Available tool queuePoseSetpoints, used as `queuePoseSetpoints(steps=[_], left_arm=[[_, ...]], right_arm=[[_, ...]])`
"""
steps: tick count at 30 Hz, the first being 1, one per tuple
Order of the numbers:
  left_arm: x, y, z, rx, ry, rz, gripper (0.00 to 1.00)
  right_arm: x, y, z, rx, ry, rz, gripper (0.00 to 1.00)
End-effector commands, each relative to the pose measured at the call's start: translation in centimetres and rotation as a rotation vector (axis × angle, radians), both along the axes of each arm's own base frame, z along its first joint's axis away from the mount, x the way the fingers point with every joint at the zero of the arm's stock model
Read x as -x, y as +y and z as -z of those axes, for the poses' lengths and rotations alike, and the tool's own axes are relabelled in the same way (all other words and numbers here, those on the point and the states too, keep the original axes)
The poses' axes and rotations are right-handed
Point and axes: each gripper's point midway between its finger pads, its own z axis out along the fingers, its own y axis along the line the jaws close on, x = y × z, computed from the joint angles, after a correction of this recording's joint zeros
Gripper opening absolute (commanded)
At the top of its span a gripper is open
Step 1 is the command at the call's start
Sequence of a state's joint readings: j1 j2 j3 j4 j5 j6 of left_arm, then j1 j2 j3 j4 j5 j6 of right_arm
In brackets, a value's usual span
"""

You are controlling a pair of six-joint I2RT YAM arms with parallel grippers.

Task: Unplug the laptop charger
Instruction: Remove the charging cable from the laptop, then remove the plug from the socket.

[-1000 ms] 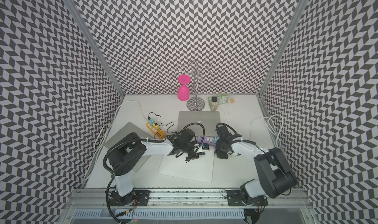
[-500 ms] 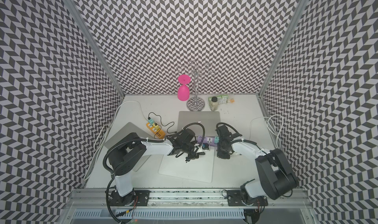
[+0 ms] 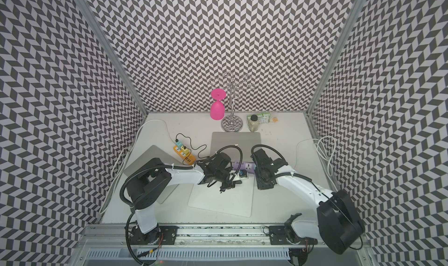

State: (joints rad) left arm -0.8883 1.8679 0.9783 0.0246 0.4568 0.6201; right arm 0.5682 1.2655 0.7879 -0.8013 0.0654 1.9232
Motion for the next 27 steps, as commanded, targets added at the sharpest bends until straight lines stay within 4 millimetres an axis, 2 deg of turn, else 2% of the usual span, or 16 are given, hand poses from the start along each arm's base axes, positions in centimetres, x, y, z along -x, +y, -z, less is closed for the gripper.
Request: queuePoseSetpoints(steps=[1, 8, 13, 16, 20, 24, 27], left_arm=[[-0.2, 0.3, -1.3, -0.006, -0.010, -0.020, 0.00], [-0.9, 0.0, -3.6, 0.039, 0.009, -0.082, 0.00], [-1.8, -0.4, -5.7, 0.095, 0.080, -0.163, 0.00], [-1.7, -0.5, -6.2, 0.113, 0.111, -0.186, 0.00], [-1.9, -0.4, -6.7, 0.149, 0.132, -0.231, 0.00], [-2.8, -0.3, -6.8, 0.166, 0.167, -0.311, 0.00], [-3.1, -0.5, -7.3, 0.185, 0.202, -0.348, 0.00]], right_arm=[[0.7, -0.8, -0.8, 0.061, -0.049, -0.047, 0.52], [0.3, -1.5, -3.2, 0.209, -0.161, -0.240, 0.54], [0.3, -1.5, -3.8, 0.192, -0.279, -0.338, 0.54], [0.2, -0.9, -4.4, 0.172, -0.364, -0.422, 0.55], [0.9, -1.0, -3.7, 0.211, -0.351, -0.547, 0.58], [0.4, -0.9, -4.1, 0.275, -0.362, -0.661, 0.61], [-0.3, 0.1, -5.0, 0.295, -0.386, -0.748, 0.63]])
